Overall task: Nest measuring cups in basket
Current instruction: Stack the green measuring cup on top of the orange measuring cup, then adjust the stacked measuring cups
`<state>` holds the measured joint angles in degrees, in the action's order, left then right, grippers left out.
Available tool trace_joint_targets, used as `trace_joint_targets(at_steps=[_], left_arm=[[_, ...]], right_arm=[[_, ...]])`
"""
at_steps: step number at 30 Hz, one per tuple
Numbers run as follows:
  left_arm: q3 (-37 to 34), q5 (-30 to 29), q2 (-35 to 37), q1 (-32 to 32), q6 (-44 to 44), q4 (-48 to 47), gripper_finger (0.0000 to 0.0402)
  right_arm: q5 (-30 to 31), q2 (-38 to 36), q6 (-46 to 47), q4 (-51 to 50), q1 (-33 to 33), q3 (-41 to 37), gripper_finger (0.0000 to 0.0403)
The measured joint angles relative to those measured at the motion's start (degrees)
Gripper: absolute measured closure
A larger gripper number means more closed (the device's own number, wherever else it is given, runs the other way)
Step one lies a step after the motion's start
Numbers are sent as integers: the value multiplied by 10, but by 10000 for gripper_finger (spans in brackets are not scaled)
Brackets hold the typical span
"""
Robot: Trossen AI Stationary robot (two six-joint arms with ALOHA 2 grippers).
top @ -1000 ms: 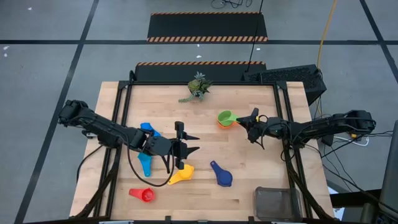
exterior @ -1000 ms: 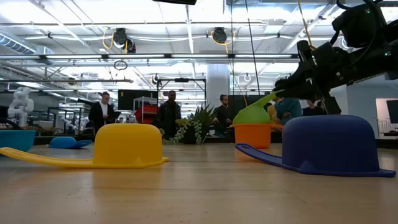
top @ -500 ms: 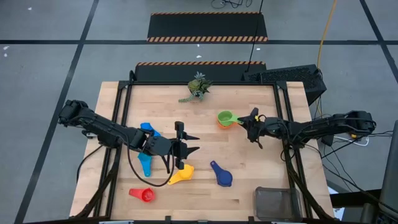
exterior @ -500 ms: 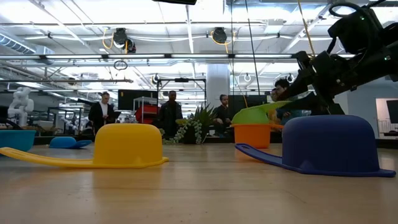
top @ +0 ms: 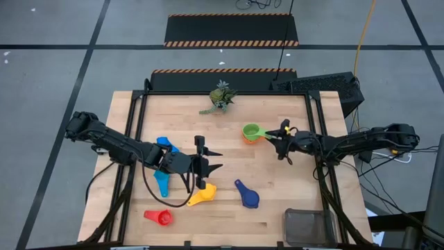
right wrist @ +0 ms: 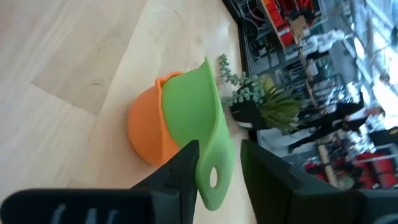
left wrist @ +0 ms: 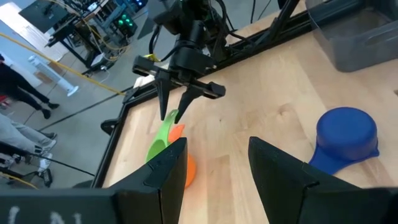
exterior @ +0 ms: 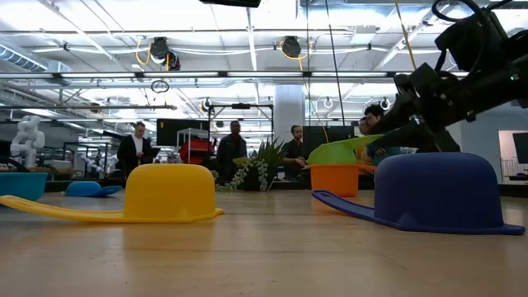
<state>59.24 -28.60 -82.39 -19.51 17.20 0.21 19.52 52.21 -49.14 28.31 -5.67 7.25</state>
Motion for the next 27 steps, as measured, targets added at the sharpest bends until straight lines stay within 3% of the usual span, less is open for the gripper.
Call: trace_joint_targets(at_steps=[12, 18, 23, 27], left_arm=[[0, 2, 18, 7, -51, -2, 227], [0, 3, 28, 31, -130, -32, 227], [0, 27, 26, 44, -151, -48, 227], [0, 37, 26, 46, -155, -51, 227]], right_arm=[[15, 0, 214, -20, -3, 0, 274], [18, 0, 266, -53, -19, 0, 236], [79, 0, 286, -63, -27, 0, 217], [89, -3, 309, -63, -26, 0, 213]])
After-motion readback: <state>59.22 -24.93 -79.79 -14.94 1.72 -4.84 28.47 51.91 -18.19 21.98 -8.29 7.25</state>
